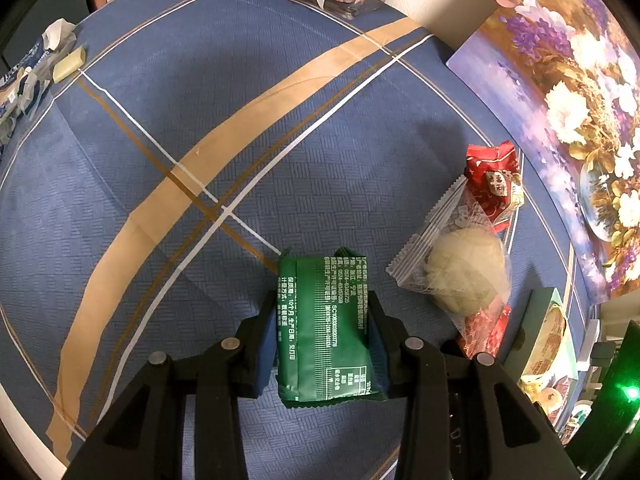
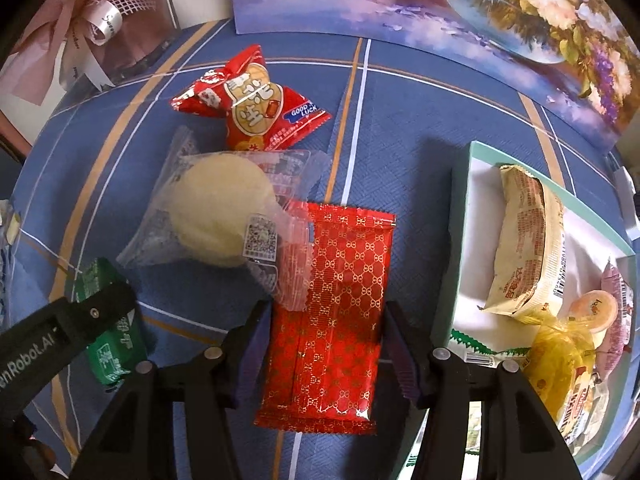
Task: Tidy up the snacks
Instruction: 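Lift the green pack with left tool while right tool grasps the red patterned pack, then carry the green pack and red pack over the white tray with both tools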
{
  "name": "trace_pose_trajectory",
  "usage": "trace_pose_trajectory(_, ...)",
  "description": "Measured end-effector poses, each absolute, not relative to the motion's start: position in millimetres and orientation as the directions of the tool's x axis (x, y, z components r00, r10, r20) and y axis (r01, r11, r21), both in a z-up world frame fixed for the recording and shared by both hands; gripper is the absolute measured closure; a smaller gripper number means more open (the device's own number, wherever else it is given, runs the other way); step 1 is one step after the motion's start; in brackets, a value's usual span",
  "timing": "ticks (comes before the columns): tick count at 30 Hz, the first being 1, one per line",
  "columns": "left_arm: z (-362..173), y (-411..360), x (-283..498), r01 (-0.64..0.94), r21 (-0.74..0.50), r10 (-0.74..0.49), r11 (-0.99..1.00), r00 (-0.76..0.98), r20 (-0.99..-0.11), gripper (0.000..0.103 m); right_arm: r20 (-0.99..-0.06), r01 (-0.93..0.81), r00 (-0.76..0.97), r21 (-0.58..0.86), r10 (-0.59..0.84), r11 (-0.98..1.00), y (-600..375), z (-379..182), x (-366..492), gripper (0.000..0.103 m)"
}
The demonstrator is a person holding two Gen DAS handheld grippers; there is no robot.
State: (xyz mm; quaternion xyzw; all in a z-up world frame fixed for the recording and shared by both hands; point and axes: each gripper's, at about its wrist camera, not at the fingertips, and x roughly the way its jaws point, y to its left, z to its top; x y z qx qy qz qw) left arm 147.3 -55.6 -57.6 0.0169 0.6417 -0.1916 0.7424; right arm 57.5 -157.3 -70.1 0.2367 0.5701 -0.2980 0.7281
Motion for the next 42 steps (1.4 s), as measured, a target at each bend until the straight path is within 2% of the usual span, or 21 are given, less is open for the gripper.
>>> trace_pose_trajectory(3,-56.9,-56.6,146.1,0.314,-0.216,-0.26,0.924,0.105,-0.96,0.061,-0.97,0.706,0.179,0.008,-0.166,0.708,-154.2,-67.3,52.3,0.046)
trace_pose_trajectory(6,-56.0,-56.3,143.8,0.32,-0.241,-0.285,0.916,0.095,-0.954,0.061,-0.97,0.718,0.184,0.02,-0.161,0.696,-152.7,-62.8,44.5,0.055)
trace_pose_trajectory(16,-40.8,-54.2,142.7,0.331,-0.253,-0.305,0.909,0.115,-0.945,0.061,-0.966,0.746,0.231,0.099,-0.116,0.659,-160.0,-34.0,11.2,0.055)
trace_pose_trajectory(27,8.4,-50.8,123.4,0.389,-0.264,-0.357,0.883,0.19,-0.914,0.061,-0.932,0.743,0.334,0.17,-0.138,0.647,-155.5,26.3,-32.5,0.055)
trace_pose_trajectory(37,30.8,-67.0,99.3,0.45,-0.293,-0.41,0.843,0.187,-0.893,0.061,-0.924,0.797,0.344,0.192,-0.169,0.572,-177.6,35.3,-63.3,0.055)
trace_pose_trajectory(42,42.5,-95.8,70.4,0.553,-0.257,-0.418,0.793,0.185,-0.89,0.061,-0.923,0.852,0.32,0.182,-0.214,0.49,-204.2,39.3,-96.8,0.055)
